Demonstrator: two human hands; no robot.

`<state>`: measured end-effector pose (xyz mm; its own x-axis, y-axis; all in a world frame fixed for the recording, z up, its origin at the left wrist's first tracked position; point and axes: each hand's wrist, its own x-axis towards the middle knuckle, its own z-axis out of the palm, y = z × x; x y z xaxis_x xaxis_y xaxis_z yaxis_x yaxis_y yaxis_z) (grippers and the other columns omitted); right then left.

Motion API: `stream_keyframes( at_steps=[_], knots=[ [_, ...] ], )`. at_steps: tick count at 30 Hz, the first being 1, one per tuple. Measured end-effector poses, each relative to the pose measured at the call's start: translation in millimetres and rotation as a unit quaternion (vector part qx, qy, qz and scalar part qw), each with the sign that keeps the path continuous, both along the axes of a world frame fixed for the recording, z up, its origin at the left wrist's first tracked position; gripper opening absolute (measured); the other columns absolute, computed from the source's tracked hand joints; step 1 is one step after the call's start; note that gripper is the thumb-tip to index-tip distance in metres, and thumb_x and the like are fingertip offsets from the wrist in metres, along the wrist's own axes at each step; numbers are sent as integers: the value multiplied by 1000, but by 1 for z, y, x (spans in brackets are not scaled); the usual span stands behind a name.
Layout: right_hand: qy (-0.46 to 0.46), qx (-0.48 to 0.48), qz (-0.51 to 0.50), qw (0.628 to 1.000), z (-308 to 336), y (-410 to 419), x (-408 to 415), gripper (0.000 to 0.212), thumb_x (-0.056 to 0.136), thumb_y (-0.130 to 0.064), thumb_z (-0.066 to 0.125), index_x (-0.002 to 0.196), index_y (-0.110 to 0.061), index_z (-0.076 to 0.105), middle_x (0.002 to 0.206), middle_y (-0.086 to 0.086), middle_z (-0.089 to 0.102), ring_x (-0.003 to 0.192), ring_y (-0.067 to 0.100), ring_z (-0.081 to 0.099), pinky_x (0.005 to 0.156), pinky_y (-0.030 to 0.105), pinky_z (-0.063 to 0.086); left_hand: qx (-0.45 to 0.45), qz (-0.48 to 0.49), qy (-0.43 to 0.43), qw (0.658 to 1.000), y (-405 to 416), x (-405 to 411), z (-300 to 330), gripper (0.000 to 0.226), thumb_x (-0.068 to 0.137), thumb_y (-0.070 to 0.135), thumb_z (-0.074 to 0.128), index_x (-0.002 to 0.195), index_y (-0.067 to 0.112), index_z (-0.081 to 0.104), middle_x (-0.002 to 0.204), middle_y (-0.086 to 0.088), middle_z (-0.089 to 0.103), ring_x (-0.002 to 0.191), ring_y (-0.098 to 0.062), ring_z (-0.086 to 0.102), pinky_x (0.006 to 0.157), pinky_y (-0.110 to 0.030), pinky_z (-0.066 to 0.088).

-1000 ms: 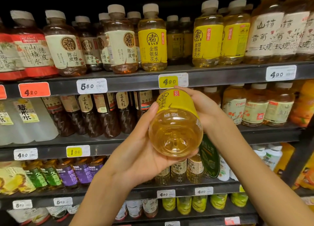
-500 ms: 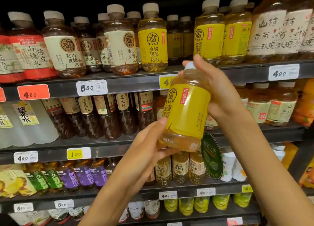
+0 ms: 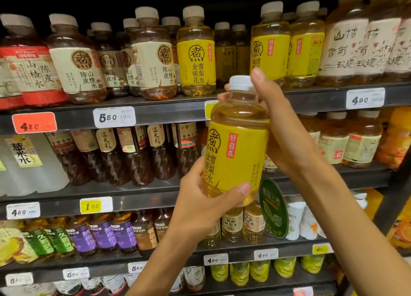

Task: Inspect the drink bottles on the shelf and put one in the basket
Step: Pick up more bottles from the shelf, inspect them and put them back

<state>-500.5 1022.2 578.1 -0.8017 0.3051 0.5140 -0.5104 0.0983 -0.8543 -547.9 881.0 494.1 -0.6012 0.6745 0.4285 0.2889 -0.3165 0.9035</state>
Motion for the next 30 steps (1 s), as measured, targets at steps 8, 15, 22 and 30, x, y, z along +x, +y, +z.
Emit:
stream_keyframes(
  at_steps=[8,15,22,30],
  knots=[
    [70,120,47,989,-7,-1,12,44,75,-19,72,116,-15,58,107,0,72,103,18,66,84,29,53,-5,14,53,998,7,-9,-12,70,67,9,84,123,29,47,112,13,68,102,-6,66,79,-16,53],
    [133,187,-57,972,-22,-19,7,46,73,-21,78,113,-18,56,111,9,66,108,23,62,92,41,51,22,115,98,988,18,-14,-17,94,62,15,84,139,34,33,125,14,57,116,-3,57,86,-15,49],
    [107,277,-44,954,-24,-17,11,55,74,-22,78,123,-18,55,124,-3,60,119,18,55,99,30,44,65,162,115,978,18,-20,-22,85,58,17,88,129,32,45,117,14,64,107,-5,64,82,-14,51],
    [143,278,-13,950,-39,-19,14,50,72,-17,76,117,-11,56,131,10,54,127,21,49,106,34,38,118,262,194,938,15,-34,-17,80,61,42,81,126,54,36,126,19,53,116,-7,56,90,-19,48]
  ],
)
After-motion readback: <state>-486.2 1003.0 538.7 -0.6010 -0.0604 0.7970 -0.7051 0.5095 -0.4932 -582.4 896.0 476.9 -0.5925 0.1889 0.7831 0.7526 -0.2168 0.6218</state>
